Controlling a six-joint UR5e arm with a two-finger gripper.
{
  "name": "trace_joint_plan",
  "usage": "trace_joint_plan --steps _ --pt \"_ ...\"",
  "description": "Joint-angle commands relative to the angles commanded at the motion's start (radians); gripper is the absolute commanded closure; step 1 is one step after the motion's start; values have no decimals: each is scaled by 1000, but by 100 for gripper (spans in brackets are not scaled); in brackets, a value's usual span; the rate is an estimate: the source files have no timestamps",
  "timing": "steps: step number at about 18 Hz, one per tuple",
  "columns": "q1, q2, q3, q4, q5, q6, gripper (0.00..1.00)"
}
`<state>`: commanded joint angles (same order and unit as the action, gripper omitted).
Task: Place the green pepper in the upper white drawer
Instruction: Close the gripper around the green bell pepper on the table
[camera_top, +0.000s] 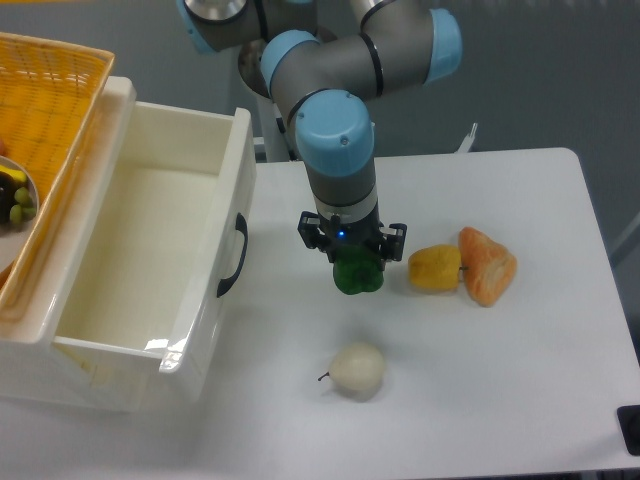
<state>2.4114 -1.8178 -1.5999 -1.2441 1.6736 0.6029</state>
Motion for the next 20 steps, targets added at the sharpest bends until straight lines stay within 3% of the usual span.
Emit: trace_joint_plan --steps 20 --pt "6 18 5 -2 -35 -11 48"
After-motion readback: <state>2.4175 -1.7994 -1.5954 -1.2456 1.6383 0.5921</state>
